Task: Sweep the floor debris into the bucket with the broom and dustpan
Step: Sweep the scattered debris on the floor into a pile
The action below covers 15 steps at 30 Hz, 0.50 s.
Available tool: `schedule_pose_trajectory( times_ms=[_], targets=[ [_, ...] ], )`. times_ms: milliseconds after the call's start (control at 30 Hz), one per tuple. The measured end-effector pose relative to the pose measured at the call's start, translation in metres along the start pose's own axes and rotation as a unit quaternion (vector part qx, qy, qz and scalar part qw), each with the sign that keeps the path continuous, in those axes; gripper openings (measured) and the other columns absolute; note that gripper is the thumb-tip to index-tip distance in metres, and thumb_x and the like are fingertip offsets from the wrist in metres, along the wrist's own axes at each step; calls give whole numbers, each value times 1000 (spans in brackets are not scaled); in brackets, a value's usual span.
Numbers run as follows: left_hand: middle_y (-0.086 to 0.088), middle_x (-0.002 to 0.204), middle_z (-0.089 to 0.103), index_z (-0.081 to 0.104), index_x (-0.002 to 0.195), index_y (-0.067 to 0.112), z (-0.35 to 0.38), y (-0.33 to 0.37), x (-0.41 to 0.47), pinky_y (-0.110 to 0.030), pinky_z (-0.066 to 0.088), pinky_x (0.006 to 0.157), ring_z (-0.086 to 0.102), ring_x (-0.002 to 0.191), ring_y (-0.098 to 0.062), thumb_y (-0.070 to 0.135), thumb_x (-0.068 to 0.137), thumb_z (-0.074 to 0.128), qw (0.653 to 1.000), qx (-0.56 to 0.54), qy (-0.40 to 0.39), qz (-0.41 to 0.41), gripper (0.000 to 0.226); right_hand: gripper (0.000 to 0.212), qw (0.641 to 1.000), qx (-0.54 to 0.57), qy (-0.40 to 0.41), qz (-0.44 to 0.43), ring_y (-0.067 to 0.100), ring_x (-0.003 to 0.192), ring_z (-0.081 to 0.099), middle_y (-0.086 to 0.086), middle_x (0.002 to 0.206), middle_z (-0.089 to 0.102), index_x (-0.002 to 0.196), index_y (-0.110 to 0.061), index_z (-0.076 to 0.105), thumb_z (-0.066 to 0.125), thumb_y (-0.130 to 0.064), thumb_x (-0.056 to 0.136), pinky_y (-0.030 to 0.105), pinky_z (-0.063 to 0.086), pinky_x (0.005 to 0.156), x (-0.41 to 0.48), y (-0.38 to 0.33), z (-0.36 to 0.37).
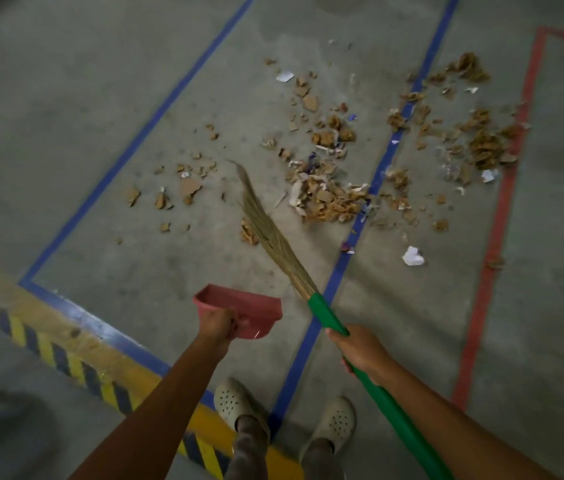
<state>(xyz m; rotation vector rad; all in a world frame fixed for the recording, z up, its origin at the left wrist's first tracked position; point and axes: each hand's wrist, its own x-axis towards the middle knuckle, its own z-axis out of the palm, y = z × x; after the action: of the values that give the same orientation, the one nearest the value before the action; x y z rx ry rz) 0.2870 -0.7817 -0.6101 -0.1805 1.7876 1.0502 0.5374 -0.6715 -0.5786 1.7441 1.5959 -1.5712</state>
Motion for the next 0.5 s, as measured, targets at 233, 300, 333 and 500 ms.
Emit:
schedule_pose_trajectory(
  times_ms=[233, 300, 333, 500],
  targets=[
    [-8, 66, 47, 50, 82, 9, -99, -5, 80, -24, 44, 43, 46, 50, -16, 4, 94, 61, 999, -29, 35, -17, 17, 14, 993, -87, -79, -3, 13, 48, 56, 5, 65, 61, 99, -10, 57, 57, -22, 92, 27, 46, 49, 46, -63, 89],
    [-9, 66, 48, 52, 85, 7, -127, -8, 107, -25, 41, 43, 45, 50, -16, 10, 97, 59, 999, -17, 50, -13, 15, 12, 990, -105, -98, -4, 17, 53, 57, 8, 74, 62, 102, -13, 54, 55, -23, 95, 29, 50, 51, 61, -83, 118],
    [-9, 66, 48, 53, 86, 6, -140, -9, 118, -25, 39, 43, 44, 49, -16, 15, 98, 59, 998, -11, 63, -4, 17, 13, 988, -116, -101, -7, 18, 54, 58, 9, 77, 62, 103, -14, 52, 53, -26, 97, 29, 50, 51, 70, -93, 131],
    [-12, 72, 60, 63, 89, 3, -197, -8, 160, -30, 43, 51, 54, 56, -21, 39, 100, 54, 984, 55, 162, 53, 40, 21, 978, -174, -99, -50, 18, 54, 57, 7, 78, 61, 105, -12, 52, 52, -32, 99, 29, 49, 50, 110, -140, 187]
  ],
)
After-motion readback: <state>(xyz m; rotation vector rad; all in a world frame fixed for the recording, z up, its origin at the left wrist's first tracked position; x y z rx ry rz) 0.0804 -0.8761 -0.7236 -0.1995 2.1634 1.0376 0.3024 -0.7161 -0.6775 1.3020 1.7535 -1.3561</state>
